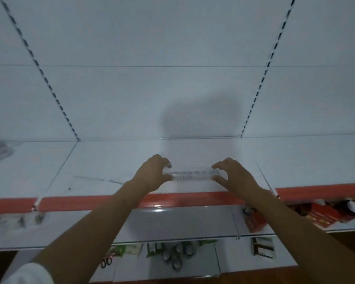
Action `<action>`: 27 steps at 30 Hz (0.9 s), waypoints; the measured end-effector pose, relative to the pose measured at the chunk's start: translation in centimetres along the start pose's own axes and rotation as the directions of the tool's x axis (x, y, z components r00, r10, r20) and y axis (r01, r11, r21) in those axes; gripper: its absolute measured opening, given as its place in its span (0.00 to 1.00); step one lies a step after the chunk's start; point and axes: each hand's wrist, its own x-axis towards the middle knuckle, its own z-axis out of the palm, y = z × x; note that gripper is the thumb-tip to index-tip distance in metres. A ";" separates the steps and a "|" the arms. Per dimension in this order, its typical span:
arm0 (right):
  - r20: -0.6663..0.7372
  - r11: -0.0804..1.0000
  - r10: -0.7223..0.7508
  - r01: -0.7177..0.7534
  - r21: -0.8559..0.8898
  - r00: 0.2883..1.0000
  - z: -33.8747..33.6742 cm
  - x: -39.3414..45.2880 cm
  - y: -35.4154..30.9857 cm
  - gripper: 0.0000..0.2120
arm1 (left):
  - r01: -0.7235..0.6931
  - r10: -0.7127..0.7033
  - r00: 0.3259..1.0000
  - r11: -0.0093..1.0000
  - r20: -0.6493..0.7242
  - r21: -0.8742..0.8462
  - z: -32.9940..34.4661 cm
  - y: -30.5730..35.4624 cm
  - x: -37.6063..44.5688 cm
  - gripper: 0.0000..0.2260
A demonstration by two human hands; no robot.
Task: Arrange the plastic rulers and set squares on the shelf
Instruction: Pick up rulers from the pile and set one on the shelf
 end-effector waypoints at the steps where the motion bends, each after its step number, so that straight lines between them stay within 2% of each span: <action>1: 0.013 1.000 0.003 -0.003 -0.001 1.000 0.4 0.4 -0.1 0.17 | 0.008 -0.008 1.000 1.000 0.009 0.004 -0.1 -0.4 0.2 0.18; 8: 0.034 0.999 0.022 -0.023 0.022 0.999 2.7 2.2 0.4 0.18 | 0.058 -0.060 0.997 0.997 0.046 0.048 0.3 -1.9 1.4 0.17; 12: 0.028 0.999 -0.026 0.025 0.022 0.999 3.0 3.0 1.0 0.17 | 0.095 -0.096 0.995 0.995 0.036 0.035 1.0 -1.9 1.5 0.15; 18: 0.090 0.995 -0.098 0.098 0.007 0.991 3.2 3.9 2.6 0.19 | 0.139 -0.141 0.989 0.989 0.041 0.053 1.7 -1.1 1.9 0.15; 27: 0.092 0.991 -0.127 0.122 0.051 0.988 3.2 4.1 2.7 0.20 | 0.149 -0.151 0.988 0.988 0.038 0.042 2.0 -1.2 1.8 0.15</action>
